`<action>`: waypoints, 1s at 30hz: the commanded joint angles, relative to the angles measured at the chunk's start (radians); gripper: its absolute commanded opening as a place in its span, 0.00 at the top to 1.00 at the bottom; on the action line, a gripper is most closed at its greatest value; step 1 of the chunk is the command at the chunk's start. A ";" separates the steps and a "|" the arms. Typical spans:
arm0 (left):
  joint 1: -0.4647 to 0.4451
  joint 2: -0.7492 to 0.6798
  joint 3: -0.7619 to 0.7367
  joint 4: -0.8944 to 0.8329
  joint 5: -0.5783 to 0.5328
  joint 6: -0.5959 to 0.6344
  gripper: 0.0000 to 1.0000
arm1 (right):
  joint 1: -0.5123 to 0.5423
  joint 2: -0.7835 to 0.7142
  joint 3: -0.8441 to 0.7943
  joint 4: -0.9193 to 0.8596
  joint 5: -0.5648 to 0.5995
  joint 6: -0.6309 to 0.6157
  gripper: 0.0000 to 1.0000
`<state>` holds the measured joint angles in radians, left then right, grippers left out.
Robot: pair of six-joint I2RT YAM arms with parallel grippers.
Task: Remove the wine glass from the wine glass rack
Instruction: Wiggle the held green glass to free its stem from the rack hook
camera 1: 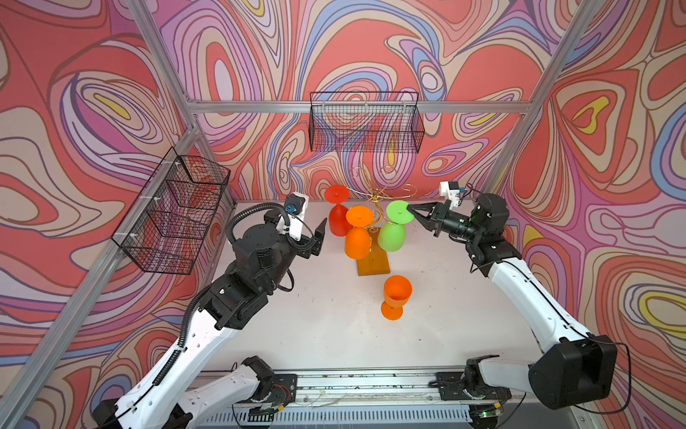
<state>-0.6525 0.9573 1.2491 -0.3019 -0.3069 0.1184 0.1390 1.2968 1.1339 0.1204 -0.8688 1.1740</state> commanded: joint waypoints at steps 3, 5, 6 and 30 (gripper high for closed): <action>0.011 0.006 0.025 0.011 0.002 -0.013 0.02 | 0.026 0.006 0.031 0.051 -0.024 0.026 1.00; 0.013 0.012 0.028 0.007 0.003 -0.014 0.01 | 0.037 0.014 0.041 0.053 -0.026 0.026 1.00; 0.013 0.011 0.029 0.009 0.003 -0.015 0.00 | 0.042 0.019 0.045 0.053 -0.025 0.026 1.00; 0.017 0.014 0.034 0.003 0.023 -0.019 0.00 | 0.054 0.136 0.165 0.005 0.018 -0.064 1.00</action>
<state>-0.6403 0.9768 1.2587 -0.3023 -0.2886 0.1070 0.1890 1.4303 1.2537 0.1547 -0.8696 1.1683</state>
